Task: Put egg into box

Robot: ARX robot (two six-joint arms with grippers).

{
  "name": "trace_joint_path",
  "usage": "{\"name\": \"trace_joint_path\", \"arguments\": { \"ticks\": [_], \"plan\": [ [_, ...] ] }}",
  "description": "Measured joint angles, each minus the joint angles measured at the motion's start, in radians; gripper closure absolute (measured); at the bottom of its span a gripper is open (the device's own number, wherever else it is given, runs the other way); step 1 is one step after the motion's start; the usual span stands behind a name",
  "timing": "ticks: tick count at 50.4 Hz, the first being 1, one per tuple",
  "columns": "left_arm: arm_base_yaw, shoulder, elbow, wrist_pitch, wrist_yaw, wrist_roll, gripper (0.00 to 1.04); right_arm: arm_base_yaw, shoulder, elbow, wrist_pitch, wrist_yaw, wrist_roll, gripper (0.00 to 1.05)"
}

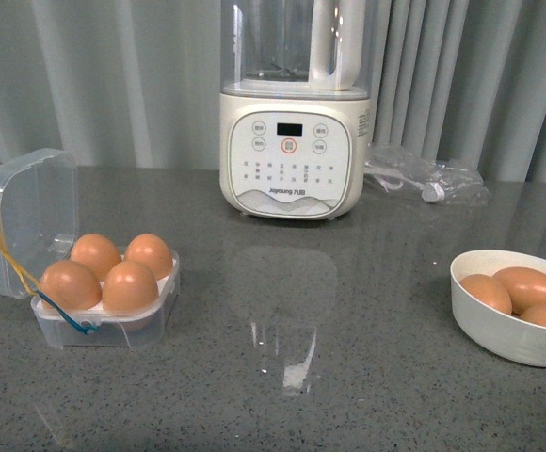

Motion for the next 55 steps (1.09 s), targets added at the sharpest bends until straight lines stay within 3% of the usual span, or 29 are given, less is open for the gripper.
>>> {"name": "trace_joint_path", "arguments": {
  "ticks": [8,14,32,55],
  "plan": [
    [0.000,-0.001,0.000,0.000,0.000,0.000,0.07,-0.075,-0.123,-0.018,-0.097,-0.091,0.000,1.01],
    [0.000,-0.001,0.000,0.000,0.000,0.000,0.07,-0.102,-0.208,-0.027,-0.170,-0.094,0.000,1.01],
    [0.000,-0.001,0.000,0.000,0.000,0.000,0.07,-0.103,-0.480,-0.031,-0.418,-0.098,0.000,1.01],
    [0.000,-0.001,0.000,0.000,0.000,0.000,0.07,-0.103,-0.641,-0.031,-0.575,-0.098,0.000,1.01]
  ]
}}
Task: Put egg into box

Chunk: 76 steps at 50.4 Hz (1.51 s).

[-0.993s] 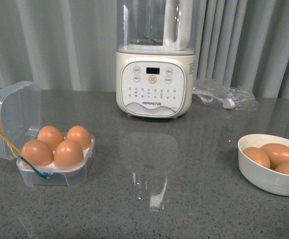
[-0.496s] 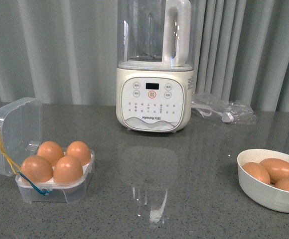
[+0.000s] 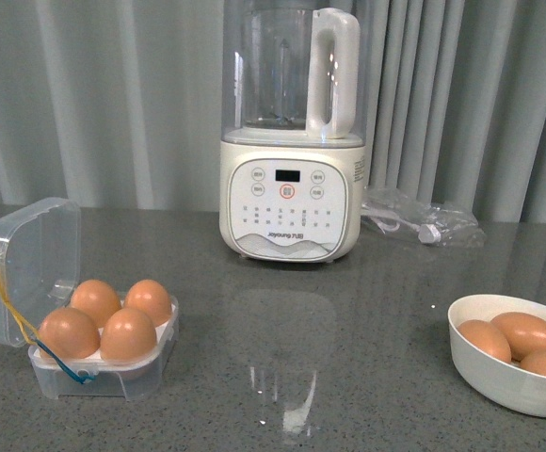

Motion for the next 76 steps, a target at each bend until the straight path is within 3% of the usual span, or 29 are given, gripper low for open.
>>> {"name": "trace_joint_path", "arguments": {
  "ticks": [15,19,28,40,55,76],
  "plan": [
    [0.000,0.000,0.000,0.000,0.000,0.000,0.07,0.000,-0.098,0.000,-0.098,0.000,0.000,1.01],
    [0.000,0.000,0.000,0.000,0.000,0.000,0.07,0.000,-0.227,0.000,-0.263,-0.001,0.000,1.01],
    [0.000,0.000,0.000,0.000,0.000,0.000,0.07,0.000,-0.271,0.000,-0.278,0.000,-0.001,1.01],
    [0.000,0.000,0.000,0.000,0.000,0.000,0.07,0.000,-0.272,0.000,-0.278,0.000,0.000,0.50],
    [0.000,0.000,0.000,0.000,0.000,0.000,0.07,0.000,-0.272,0.000,-0.278,0.000,0.000,0.06],
    [0.000,0.000,0.000,0.000,0.000,0.000,0.07,0.000,-0.272,0.000,-0.278,0.000,0.000,0.07]
  ]
}}
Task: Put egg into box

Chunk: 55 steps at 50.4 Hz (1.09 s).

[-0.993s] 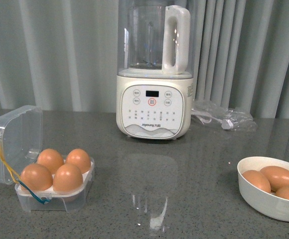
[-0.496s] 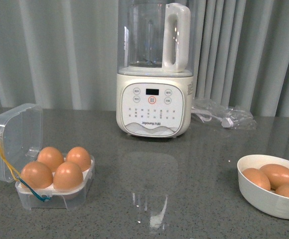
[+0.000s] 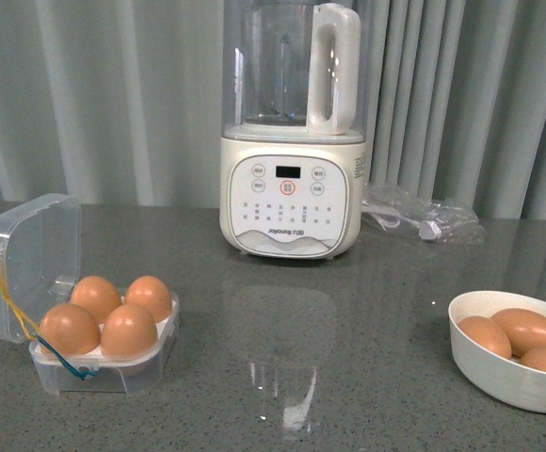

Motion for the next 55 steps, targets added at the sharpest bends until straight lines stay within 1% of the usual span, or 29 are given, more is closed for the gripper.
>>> {"name": "trace_joint_path", "arguments": {
  "ticks": [2,5,8,12,16,19,22,25,28,34,38,45,49,55],
  "plan": [
    [0.000,0.001,0.000,-0.001,0.002,0.000,0.07,0.000,0.000,0.000,0.000,0.000,0.000,0.07],
    [-0.005,0.030,0.019,-0.081,0.024,-0.058,0.07,0.000,0.000,0.000,0.000,0.000,0.000,0.07],
    [-0.002,0.060,0.025,-0.098,0.047,-0.117,0.07,0.000,0.000,0.000,0.000,0.000,0.000,0.07],
    [0.043,0.097,0.039,-0.082,0.113,-0.168,0.07,0.000,0.000,0.000,0.000,0.000,0.000,0.07],
    [0.127,0.176,0.078,0.025,0.187,-0.186,0.07,0.000,0.000,0.000,0.000,0.000,0.000,0.07],
    [0.206,0.296,0.136,0.166,0.250,-0.192,0.07,0.000,0.000,0.000,0.000,0.000,0.000,0.07],
    [0.261,0.437,0.196,0.314,0.296,-0.186,0.07,0.000,0.000,0.000,0.000,0.000,0.000,0.07],
    [0.293,0.592,0.248,0.455,0.288,-0.167,0.07,0.000,0.000,0.000,0.000,0.000,0.000,0.07],
    [0.307,0.724,0.288,0.557,0.288,-0.143,0.07,0.000,0.000,0.000,0.000,0.000,0.000,0.07],
    [0.310,1.081,0.375,0.767,0.271,-0.048,0.07,0.000,0.000,0.000,0.000,0.000,0.000,0.07],
    [0.299,1.187,0.395,0.814,0.242,0.003,0.07,0.000,0.000,0.000,0.000,0.000,0.000,0.07],
    [0.276,1.349,0.431,0.889,0.164,0.091,0.07,0.000,0.000,0.000,0.000,0.000,0.000,0.07],
    [0.258,1.417,0.451,0.904,0.129,0.128,0.07,0.000,0.000,0.000,0.000,0.000,0.000,0.07],
    [0.220,1.457,0.474,0.905,0.106,0.170,0.07,0.000,0.000,0.000,0.000,0.000,0.000,0.07]
  ]
}}
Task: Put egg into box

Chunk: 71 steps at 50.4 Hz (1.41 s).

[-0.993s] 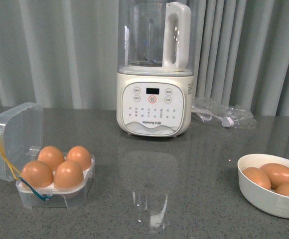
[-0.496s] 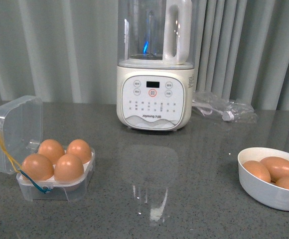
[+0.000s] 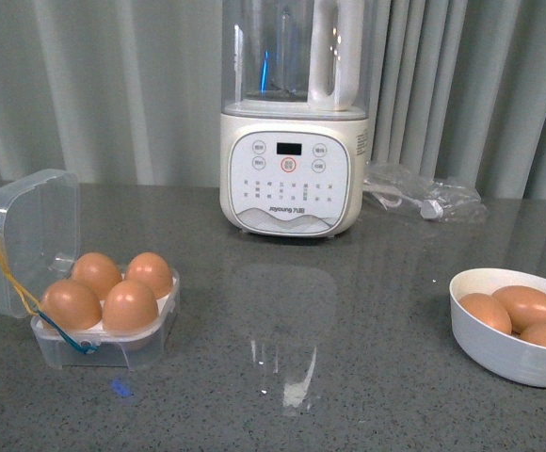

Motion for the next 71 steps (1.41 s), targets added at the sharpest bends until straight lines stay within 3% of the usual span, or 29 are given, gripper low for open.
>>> {"name": "trace_joint_path", "arguments": {
  "ticks": [17,26,31,39,43,49,62,66,71],
  "plan": [
    [-0.168,0.000,0.016,-0.036,-0.008,-0.010,0.07,0.000,0.000,0.000,0.000,0.000,0.000,0.07],
    [-0.205,-0.051,0.016,-0.052,0.034,-0.050,0.07,0.000,0.000,0.000,0.000,0.000,0.000,0.07],
    [-0.192,-0.071,0.023,-0.070,0.021,-0.076,0.07,0.000,0.000,0.000,0.000,0.000,0.000,0.07],
    [-0.045,-0.219,0.056,-0.253,0.047,-0.295,0.07,0.000,0.000,0.000,0.000,0.000,0.000,0.07],
    [0.000,-0.324,0.042,-0.333,0.039,-0.317,0.07,0.000,0.000,0.000,0.000,0.000,0.000,0.07],
    [0.021,-0.428,0.022,-0.437,0.025,-0.299,0.07,0.000,0.000,0.000,0.000,0.000,0.000,0.07],
    [0.022,-0.436,0.016,-0.443,0.033,-0.288,0.07,0.000,0.000,0.000,0.000,0.000,0.000,0.07],
    [0.024,-0.447,-0.013,-0.386,0.101,-0.243,0.17,0.000,0.000,0.000,0.000,0.000,0.000,0.07],
    [0.003,-0.489,-0.079,-0.351,0.105,-0.206,0.31,0.000,0.000,0.000,0.000,0.000,0.000,0.07]
  ]
}}
